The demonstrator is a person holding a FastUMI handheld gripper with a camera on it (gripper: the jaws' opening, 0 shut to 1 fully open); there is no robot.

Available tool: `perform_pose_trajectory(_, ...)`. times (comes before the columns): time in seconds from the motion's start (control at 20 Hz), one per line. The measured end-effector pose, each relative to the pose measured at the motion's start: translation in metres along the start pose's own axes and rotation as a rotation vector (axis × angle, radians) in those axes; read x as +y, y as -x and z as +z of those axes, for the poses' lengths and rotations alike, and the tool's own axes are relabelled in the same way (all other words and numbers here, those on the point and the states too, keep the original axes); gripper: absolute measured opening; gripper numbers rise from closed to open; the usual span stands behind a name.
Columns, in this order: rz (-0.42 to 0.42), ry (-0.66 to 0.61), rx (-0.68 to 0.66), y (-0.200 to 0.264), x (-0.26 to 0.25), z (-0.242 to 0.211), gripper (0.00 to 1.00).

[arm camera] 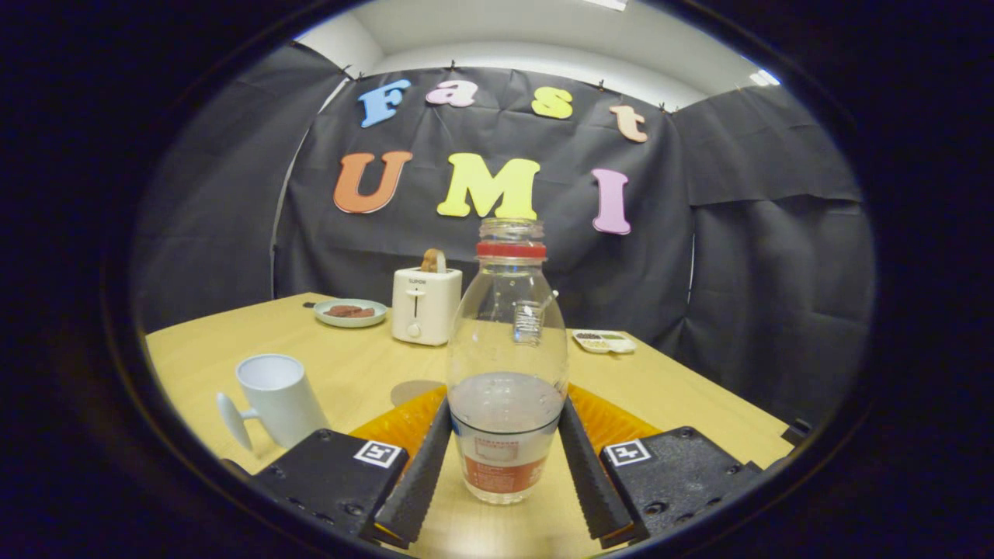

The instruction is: Take the bottle from table, then pour the juice into the cup, finally place the bottle on the coaster

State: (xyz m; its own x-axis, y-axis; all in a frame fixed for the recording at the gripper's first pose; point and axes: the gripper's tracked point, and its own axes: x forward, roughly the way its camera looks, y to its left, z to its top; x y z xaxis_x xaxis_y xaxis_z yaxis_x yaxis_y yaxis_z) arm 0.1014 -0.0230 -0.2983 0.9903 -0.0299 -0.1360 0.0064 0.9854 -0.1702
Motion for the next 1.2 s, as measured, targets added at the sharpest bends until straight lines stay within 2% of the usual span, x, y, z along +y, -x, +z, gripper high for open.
perform_pose_trajectory(0.1,0.003,0.039,-0.009,0.005,0.0,0.009,0.8)
perform_pose_trajectory(0.65,-0.018,0.457,-0.022,0.023,0.005,0.03,0.8)
perform_pose_trajectory(0.75,-0.041,0.491,-0.007,0.02,0.0,0.027,0.8)
perform_pose_trajectory(1.2,-0.027,0.696,0.068,0.012,0.005,0.015,0.81)
